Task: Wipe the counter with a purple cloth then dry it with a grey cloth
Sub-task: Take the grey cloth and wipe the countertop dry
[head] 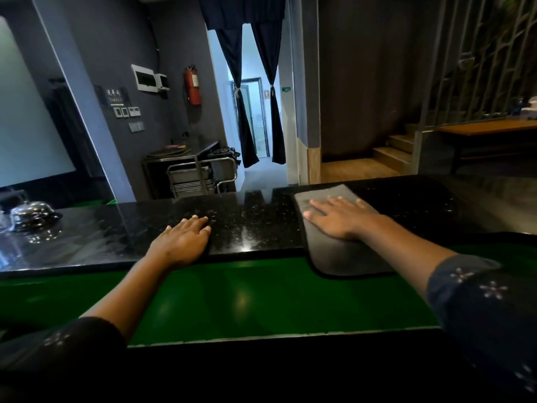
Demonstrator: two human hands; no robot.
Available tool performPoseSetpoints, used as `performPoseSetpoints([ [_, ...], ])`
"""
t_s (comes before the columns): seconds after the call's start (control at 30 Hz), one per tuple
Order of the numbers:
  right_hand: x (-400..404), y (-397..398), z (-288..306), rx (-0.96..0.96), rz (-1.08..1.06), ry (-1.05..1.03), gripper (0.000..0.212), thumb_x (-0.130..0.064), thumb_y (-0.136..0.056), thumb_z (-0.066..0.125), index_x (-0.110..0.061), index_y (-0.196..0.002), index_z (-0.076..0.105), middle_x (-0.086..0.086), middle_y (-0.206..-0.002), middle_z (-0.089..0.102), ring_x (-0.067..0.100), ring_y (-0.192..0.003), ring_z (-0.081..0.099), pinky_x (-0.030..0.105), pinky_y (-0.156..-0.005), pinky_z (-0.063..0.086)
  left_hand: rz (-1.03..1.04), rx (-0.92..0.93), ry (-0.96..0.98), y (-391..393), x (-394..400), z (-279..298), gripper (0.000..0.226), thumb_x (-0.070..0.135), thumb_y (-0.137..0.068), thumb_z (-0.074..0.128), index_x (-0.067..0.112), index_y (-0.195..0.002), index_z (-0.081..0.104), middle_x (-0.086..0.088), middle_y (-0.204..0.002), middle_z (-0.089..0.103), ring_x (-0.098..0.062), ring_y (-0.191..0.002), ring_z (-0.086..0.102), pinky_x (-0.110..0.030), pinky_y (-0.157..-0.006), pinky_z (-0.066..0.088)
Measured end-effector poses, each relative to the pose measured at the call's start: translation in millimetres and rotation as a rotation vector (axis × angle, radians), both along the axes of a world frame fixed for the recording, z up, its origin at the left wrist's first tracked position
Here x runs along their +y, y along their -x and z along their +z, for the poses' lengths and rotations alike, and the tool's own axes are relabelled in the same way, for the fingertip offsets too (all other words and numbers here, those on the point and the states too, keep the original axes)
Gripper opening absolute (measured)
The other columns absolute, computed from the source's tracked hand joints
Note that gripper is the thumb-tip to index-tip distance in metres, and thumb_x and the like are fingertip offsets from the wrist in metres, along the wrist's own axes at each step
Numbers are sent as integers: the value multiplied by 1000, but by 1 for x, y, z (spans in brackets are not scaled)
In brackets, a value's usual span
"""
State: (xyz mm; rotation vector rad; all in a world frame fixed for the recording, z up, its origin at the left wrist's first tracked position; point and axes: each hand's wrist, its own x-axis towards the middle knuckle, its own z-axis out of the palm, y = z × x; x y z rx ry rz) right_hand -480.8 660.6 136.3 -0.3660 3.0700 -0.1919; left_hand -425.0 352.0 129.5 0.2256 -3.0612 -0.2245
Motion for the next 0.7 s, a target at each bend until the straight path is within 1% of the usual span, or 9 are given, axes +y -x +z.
performPoseSetpoints([
  [0.07, -19, 4, 1, -3, -63, -3, 71, -69, -92, 9, -34, -154, 5, 10, -163, -3, 31, -149, -1, 55, -116, -3, -1, 10, 7, 2, 0, -1, 52, 40, -101, 20, 25, -151, 19, 0, -160, 10, -17, -147, 9, -42, -118, 6],
  [0.13, -51, 1, 4, 12, -46, 5, 72, -67, -93, 11, -30, -155, 3, 16, -161, -5, 37, -148, -3, 58, -115, -6, -7, 11, 3, 4, 0, -2, 52, 41, -101, 20, 26, -151, 19, 1, -160, 10, -16, -147, 9, -42, -118, 6],
  [0.23, -110, -14, 5, 25, 86, 30, 74, -67, -93, 12, -27, -155, 4, 19, -161, -5, 38, -147, -4, 58, -116, -7, -11, -12, -6, 5, 0, 1, 52, 42, -101, 18, 27, -151, 17, 2, -160, 8, -16, -147, 8, -41, -118, 5],
  [0.33, -147, -33, 2, -11, 243, 37, 74, -70, -92, 13, -31, -155, 5, 15, -162, -4, 33, -148, -5, 55, -115, -9, -17, -42, -18, 1, 0, 1, 52, 40, -102, 17, 27, -151, 14, 1, -160, 6, -16, -147, 5, -42, -118, 3],
  [0.43, -132, -39, -2, -10, 348, 38, 72, -72, -90, 13, -38, -153, 6, 5, -163, -1, 25, -149, -2, 51, -117, -7, -24, -43, 3, -1, -1, 1, 52, 38, -102, 16, 25, -152, 12, 0, -160, 4, -17, -147, 4, -43, -118, 3],
  [0.5, -106, -34, -1, -10, 357, 24, 69, -72, -91, 12, -41, -152, 6, 0, -163, -1, 22, -149, 0, 50, -118, -5, -32, -40, 17, 0, -4, -1, 52, 38, -102, 16, 24, -152, 12, 0, -160, 4, -18, -147, 4, -43, -118, 3],
  [0.6, -74, -15, 2, -17, 263, 16, 67, -70, -92, 9, -41, -152, 5, 0, -163, -1, 23, -149, 0, 51, -118, -4, -28, -17, 15, 2, -6, -4, 52, 39, -102, 16, 25, -152, 13, 1, -160, 5, -17, -147, 4, -43, -118, 3],
  [0.7, -71, 10, 5, -22, 146, 17, 69, -70, -92, 10, -38, -153, 6, 3, -163, -2, 25, -149, -1, 53, -118, -3, -18, 4, -1, 5, -5, -5, 52, 40, -101, 18, 28, -151, 15, 2, -160, 7, -15, -147, 5, -41, -118, 3],
])
